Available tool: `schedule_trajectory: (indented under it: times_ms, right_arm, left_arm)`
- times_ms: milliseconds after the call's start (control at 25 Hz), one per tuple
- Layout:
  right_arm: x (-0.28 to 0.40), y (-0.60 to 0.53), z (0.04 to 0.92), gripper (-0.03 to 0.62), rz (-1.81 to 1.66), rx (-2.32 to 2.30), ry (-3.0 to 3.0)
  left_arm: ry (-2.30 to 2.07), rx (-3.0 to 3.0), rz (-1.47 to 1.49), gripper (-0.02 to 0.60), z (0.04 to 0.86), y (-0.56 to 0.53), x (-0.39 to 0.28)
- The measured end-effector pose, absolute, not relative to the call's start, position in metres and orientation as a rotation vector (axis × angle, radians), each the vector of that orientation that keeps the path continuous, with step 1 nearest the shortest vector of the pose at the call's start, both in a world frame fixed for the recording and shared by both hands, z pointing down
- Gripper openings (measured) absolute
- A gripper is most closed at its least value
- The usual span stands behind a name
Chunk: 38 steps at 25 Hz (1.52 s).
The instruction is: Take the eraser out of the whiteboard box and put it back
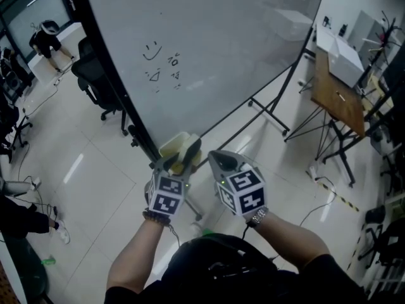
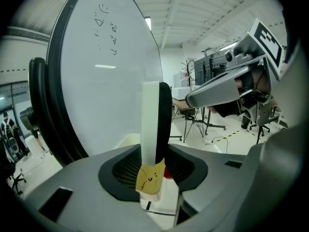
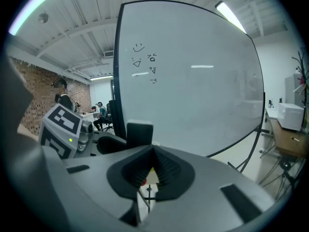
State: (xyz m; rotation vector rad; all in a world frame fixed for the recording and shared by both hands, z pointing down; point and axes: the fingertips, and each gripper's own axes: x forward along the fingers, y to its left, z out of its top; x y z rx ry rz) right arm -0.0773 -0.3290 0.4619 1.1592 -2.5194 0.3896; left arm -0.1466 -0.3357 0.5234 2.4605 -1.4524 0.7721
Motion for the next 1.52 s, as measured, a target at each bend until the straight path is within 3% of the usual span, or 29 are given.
schedule_trajectory:
  times_ms: [1040, 1520]
  right_arm:
    - [-0.090, -0.334, 0.474, 0.023, 0.399, 1.095, -2.512]
    - [-0.093, -0.334, 0.477, 0.023, 0.400, 1.080, -2.508]
  left_arm:
    - [-1.490, 2.404, 0.859, 0.149, 0.544, -0.335, -0.155]
    - [-1.529, 2.368, 0.894, 0.190, 0.553, -0.335, -0.161]
